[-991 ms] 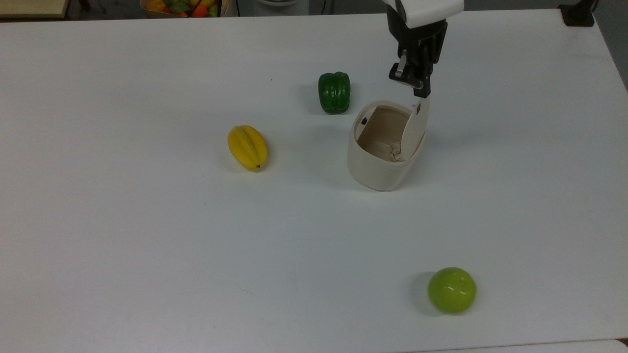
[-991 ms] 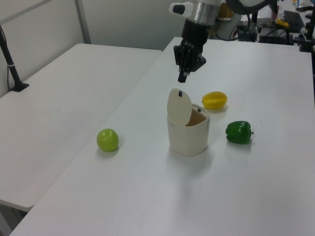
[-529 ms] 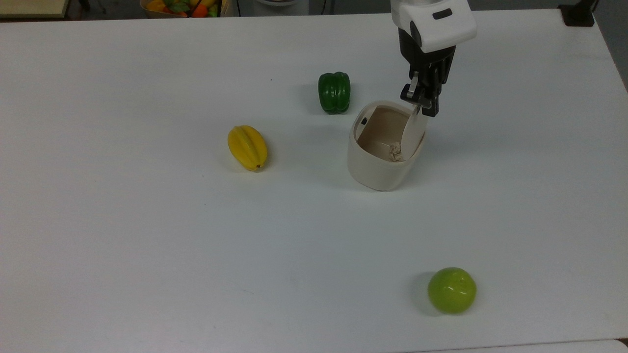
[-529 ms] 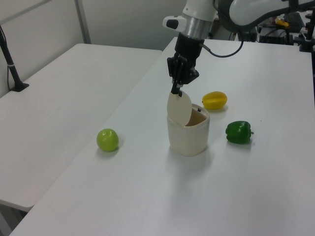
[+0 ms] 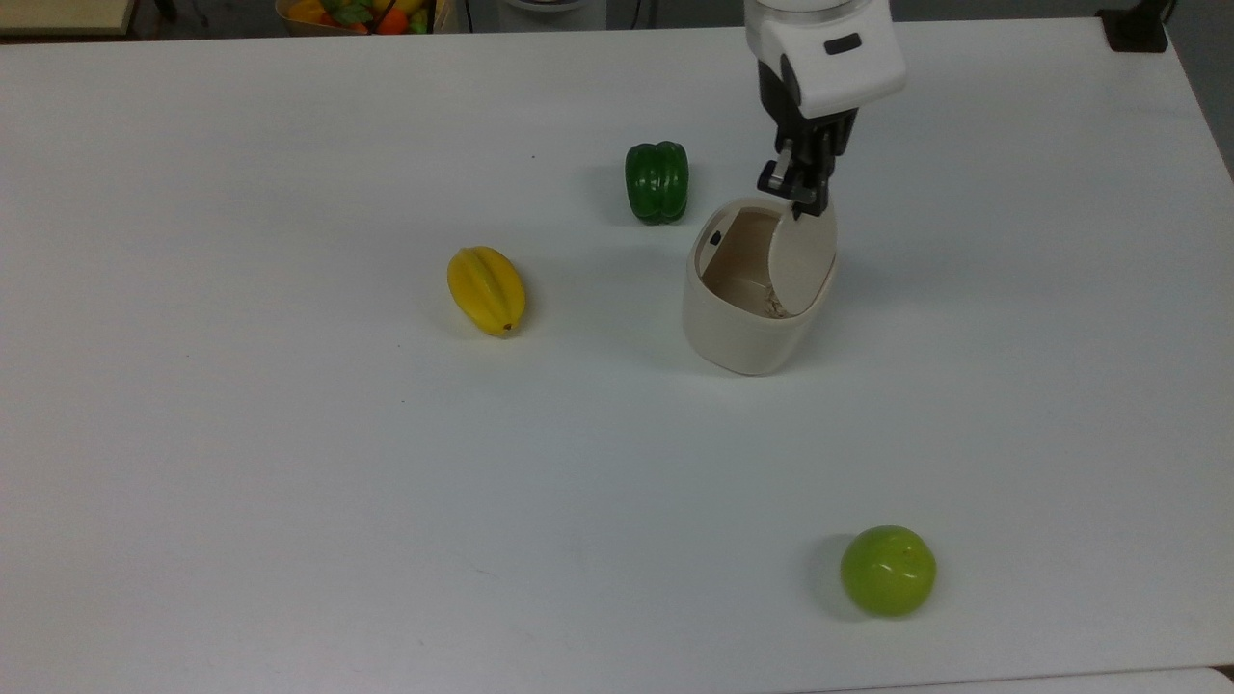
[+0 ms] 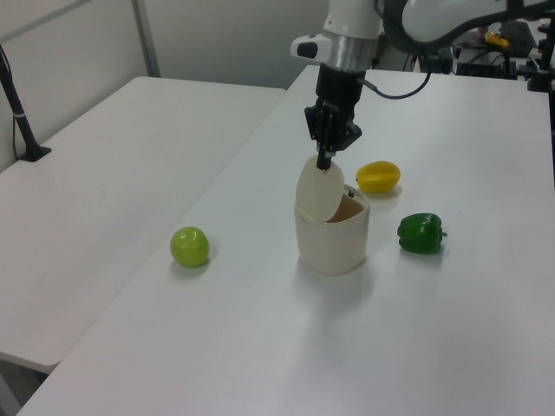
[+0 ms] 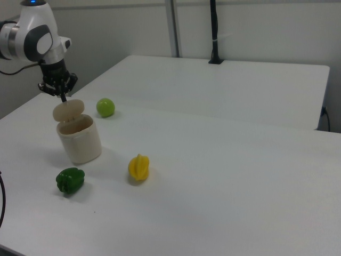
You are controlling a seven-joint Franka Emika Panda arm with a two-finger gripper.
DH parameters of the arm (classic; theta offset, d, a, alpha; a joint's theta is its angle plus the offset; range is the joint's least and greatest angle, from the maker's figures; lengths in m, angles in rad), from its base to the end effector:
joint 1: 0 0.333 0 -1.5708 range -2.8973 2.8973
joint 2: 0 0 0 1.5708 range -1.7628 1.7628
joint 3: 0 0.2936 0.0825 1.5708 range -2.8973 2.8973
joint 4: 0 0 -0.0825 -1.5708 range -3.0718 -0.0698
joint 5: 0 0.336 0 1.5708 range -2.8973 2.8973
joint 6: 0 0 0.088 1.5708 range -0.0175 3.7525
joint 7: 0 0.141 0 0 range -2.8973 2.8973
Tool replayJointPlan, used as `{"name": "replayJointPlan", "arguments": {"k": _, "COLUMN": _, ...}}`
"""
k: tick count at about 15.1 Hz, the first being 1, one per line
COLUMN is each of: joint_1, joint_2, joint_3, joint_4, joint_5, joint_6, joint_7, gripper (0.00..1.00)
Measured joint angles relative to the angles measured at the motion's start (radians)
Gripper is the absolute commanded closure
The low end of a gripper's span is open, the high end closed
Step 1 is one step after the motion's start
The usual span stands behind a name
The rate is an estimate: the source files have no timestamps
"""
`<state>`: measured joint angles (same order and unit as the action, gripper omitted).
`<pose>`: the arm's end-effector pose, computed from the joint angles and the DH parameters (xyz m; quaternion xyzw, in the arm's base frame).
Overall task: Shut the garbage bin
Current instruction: 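Push the raised lid over and down onto the bin opening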
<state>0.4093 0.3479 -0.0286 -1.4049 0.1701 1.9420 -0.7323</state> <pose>0.5834 0.2544 0.4806 -0.8542 -0.5056 -0.1062 0.0593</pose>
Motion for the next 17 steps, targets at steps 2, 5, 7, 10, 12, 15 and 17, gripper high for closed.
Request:
{"name": "replayJointPlan", "arguments": {"k": 2, "joint_1": -0.02, "joint_2": -0.008, "joint_3": -0.002, "joint_4": 0.0, "joint_5": 0.0, "joint_6": -0.033, "joint_7": -0.012, "gripper": 1.0}}
{"name": "replayJointPlan", "arguments": {"k": 5, "joint_1": -0.053, "joint_2": -0.01, "joint_3": -0.002, "joint_4": -0.013, "joint_5": 0.0, "joint_6": -0.045, "joint_7": -0.043, "gripper": 1.0}}
{"name": "replayJointPlan", "arguments": {"k": 7, "joint_1": -0.055, "joint_2": -0.006, "joint_3": -0.002, "joint_4": -0.033, "joint_5": -0.001, "joint_6": -0.046, "joint_7": -0.052, "gripper": 1.0}}
{"name": "replayJointPlan", "arguments": {"k": 10, "joint_1": -0.052, "joint_2": 0.007, "joint_3": -0.001, "joint_4": -0.054, "joint_5": -0.01, "joint_6": -0.046, "joint_7": -0.055, "gripper": 1.0}}
{"name": "replayJointPlan", "arguments": {"k": 12, "joint_1": -0.051, "joint_2": 0.01, "joint_3": 0.0, "joint_4": -0.055, "joint_5": -0.014, "joint_6": -0.046, "joint_7": -0.059, "gripper": 1.0}}
{"name": "replayJointPlan", "arguments": {"k": 15, "joint_1": -0.051, "joint_2": 0.01, "joint_3": 0.0, "joint_4": -0.059, "joint_5": -0.026, "joint_6": -0.046, "joint_7": -0.065, "gripper": 1.0}}
{"name": "replayJointPlan", "arguments": {"k": 17, "joint_1": -0.051, "joint_2": 0.01, "joint_3": 0.0, "joint_4": -0.062, "joint_5": -0.037, "joint_6": -0.046, "joint_7": -0.067, "gripper": 1.0}}
